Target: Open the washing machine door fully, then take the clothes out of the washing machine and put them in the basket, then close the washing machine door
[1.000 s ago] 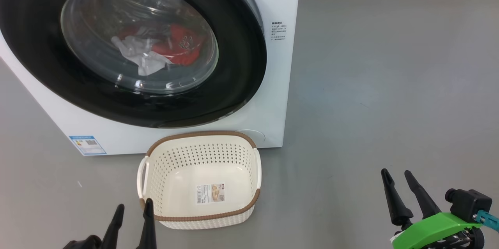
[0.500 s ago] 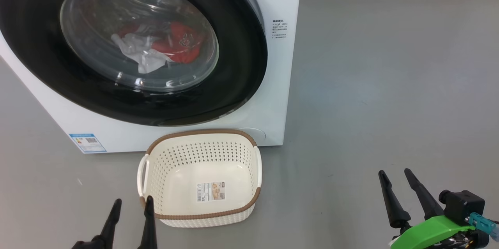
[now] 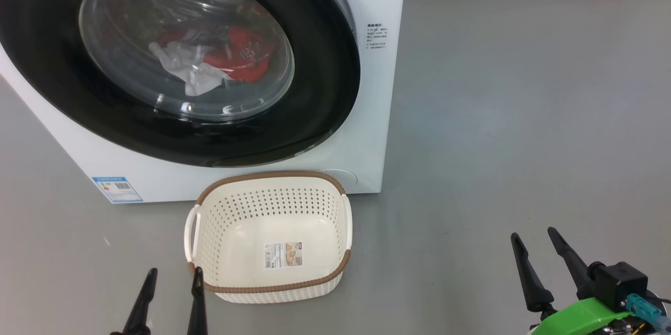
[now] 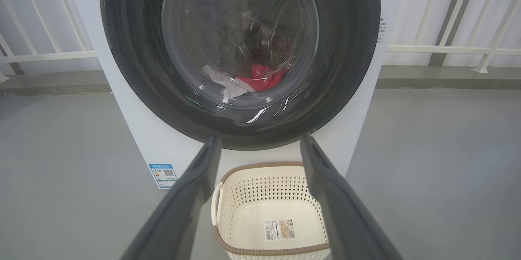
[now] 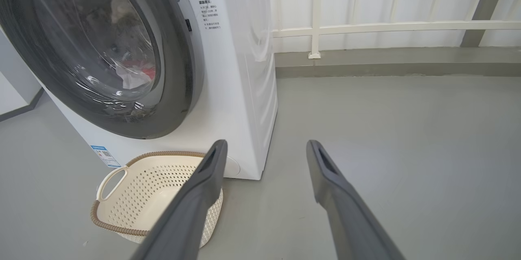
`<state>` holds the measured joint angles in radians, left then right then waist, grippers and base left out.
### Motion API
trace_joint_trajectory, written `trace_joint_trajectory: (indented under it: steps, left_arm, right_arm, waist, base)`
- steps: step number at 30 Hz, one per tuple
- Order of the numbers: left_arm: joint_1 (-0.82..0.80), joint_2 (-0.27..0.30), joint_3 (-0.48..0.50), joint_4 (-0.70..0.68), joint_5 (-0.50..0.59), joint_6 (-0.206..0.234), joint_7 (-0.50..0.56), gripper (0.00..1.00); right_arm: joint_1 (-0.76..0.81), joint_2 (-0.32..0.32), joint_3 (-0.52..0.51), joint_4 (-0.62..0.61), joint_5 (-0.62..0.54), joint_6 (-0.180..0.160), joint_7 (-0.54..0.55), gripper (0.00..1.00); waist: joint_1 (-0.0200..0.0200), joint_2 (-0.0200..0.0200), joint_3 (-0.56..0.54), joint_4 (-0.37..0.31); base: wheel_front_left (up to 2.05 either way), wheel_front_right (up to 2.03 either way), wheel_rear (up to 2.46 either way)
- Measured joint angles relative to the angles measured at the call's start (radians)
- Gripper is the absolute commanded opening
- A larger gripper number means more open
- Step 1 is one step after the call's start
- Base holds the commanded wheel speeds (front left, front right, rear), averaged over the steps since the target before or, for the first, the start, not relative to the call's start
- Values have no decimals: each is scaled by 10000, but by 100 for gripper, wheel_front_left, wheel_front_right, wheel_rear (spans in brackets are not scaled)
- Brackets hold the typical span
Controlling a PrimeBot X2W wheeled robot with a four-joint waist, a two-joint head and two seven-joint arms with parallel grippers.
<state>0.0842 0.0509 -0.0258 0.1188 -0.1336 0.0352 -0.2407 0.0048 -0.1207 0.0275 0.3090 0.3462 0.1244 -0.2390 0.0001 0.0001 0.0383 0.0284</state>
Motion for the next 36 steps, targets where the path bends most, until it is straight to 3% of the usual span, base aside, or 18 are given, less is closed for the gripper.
trace_joint_trajectory:
  steps: [17, 18, 19, 20, 26, 36]
  left_arm:
    - [2, -27, 50, -2, 297, -94, -88, 100]
    - [2, -27, 35, -2, 291, -94, -88, 100]
    - [2, -27, 19, -2, 280, -94, -88, 100]
    - [2, -27, 0, -4, 280, -94, -88, 100]
    - [-9, -27, -249, -63, 197, -79, -88, 100]
    - [-255, -29, -842, -121, 19, -6, -88, 100]
  right_arm:
    - [137, 38, -113, -194, -366, 0, -109, 100]
    - [134, 59, -104, -217, -307, 0, -109, 49]
    - [130, 77, -65, -238, -251, 0, -109, 17]
    - [122, 88, -12, -274, -138, 0, -109, 0]
    - [-500, 144, 113, -648, 675, 0, -123, 0]
    - [-3071, 150, 190, -696, 1576, 0, -163, 0]
  waist:
    - [0, 0, 122, 31]
    - [0, 0, 130, 40]
    - [0, 0, 138, 50]
    - [0, 0, 147, 60]
    - [0, 0, 254, 153]
    - [0, 0, 597, 508]
  base:
    - [0, 0, 0]
    - [0, 0, 0]
    - [0, 0, 0]
    - [0, 0, 0]
    - [0, 0, 0]
    - [0, 0, 0]
